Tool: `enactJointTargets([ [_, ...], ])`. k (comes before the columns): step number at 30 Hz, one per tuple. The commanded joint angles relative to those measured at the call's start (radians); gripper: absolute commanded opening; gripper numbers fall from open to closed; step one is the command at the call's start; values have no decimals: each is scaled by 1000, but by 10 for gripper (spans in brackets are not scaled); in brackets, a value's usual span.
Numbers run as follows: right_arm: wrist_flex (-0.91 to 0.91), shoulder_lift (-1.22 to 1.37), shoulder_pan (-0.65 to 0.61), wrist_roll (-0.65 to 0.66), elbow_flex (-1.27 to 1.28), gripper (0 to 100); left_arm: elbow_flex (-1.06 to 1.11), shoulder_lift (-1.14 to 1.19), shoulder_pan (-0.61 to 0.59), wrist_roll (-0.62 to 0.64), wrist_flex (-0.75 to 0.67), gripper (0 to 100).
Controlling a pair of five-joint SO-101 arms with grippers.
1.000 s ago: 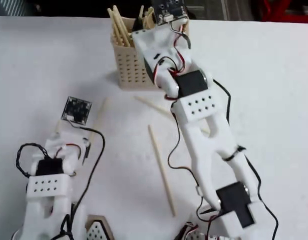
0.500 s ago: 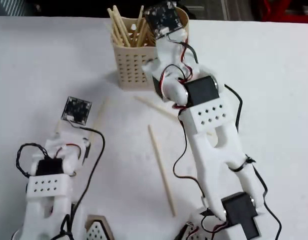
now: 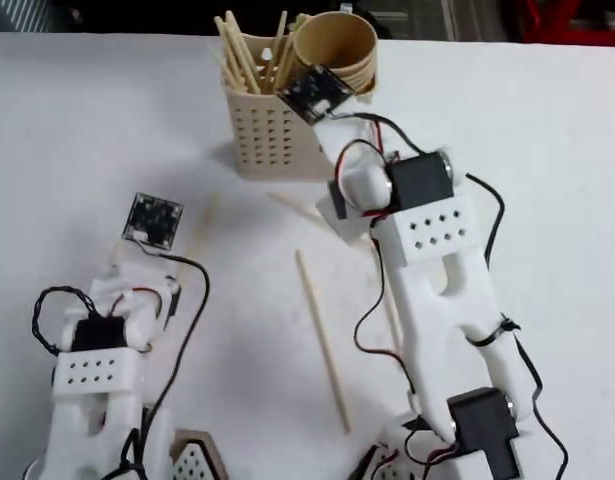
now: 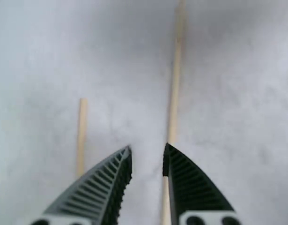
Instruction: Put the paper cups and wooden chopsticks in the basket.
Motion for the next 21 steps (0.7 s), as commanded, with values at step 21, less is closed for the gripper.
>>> enactJointTargets([
  [21, -608, 153, 154, 117, 560, 138, -5, -21, -8, -8, -17, 124],
])
